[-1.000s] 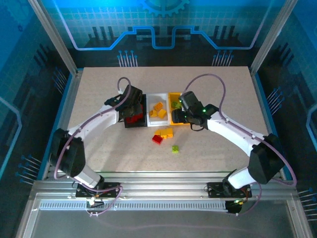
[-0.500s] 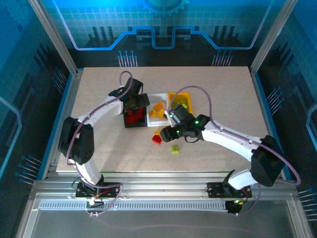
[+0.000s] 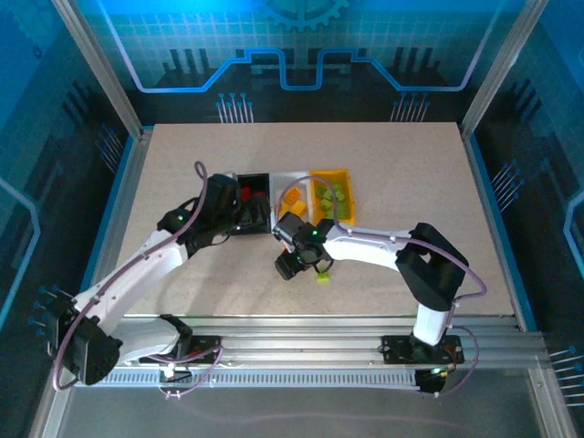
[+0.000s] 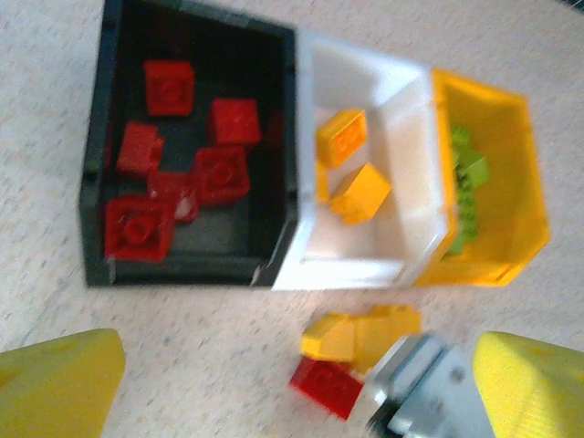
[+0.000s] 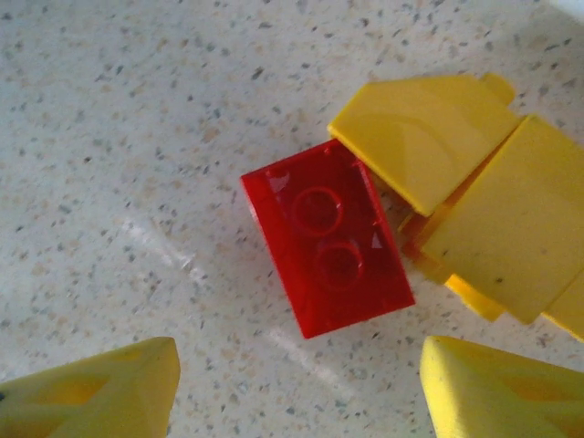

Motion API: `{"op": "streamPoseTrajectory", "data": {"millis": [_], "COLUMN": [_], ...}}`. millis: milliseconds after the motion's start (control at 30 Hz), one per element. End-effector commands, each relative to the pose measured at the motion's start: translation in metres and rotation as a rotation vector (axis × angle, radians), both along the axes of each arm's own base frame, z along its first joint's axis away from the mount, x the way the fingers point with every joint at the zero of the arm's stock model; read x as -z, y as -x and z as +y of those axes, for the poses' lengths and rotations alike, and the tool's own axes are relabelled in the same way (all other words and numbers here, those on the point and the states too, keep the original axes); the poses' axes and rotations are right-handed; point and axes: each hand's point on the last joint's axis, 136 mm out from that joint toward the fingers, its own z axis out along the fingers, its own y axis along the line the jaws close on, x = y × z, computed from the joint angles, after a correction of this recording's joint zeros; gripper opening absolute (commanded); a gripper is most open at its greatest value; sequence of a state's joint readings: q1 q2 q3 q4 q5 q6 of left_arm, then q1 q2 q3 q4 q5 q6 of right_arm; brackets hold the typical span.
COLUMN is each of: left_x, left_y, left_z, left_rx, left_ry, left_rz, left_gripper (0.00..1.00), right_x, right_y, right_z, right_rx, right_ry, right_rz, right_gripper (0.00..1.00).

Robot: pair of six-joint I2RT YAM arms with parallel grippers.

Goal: Sort the legos into containers by color

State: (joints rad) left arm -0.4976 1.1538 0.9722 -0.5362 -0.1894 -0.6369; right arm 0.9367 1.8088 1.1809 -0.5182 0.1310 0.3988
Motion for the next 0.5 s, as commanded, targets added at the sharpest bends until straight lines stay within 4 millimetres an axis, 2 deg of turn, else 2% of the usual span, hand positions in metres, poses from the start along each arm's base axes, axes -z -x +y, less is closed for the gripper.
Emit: {"op": "streamPoseTrajectory", "data": {"millis": [0, 133, 267, 333, 467], "left_x": [0.01, 0.02, 0.022, 0.021, 0.019], "left_y": [0.02, 0.03, 0.033, 0.033, 0.032], "left_z": [0.01, 0.018, 0.02, 0.02, 0.021], "left_rx": [-0.024, -0.034, -0.038, -0.038, -0.042], "left_ry": [0.013, -0.013, -0.012, -0.008, -0.015], "left_rz": [0.038, 0.063, 0.065, 0.057, 0.05], "left_gripper": [0.99, 0.99, 0.99, 0.99, 0.99], "right_x": [0.006, 0.011, -0.002, -0.008, -0.011], "right_y": [-0.007, -0.001, 0.021, 0.023, 0.011], "right_z": [0.003, 0.022, 0.051, 0.052, 0.034], "right_rx": [0.036, -0.008, -0.112, -0.107, -0.02], "right_ry": [0.034, 0.009, -0.053, -0.056, 0.012], "right_rz": [-0.012, 0.016, 0.025, 0.008, -0.034], "right_gripper": [0.71, 0.7, 0.69, 0.69, 0.71]}}
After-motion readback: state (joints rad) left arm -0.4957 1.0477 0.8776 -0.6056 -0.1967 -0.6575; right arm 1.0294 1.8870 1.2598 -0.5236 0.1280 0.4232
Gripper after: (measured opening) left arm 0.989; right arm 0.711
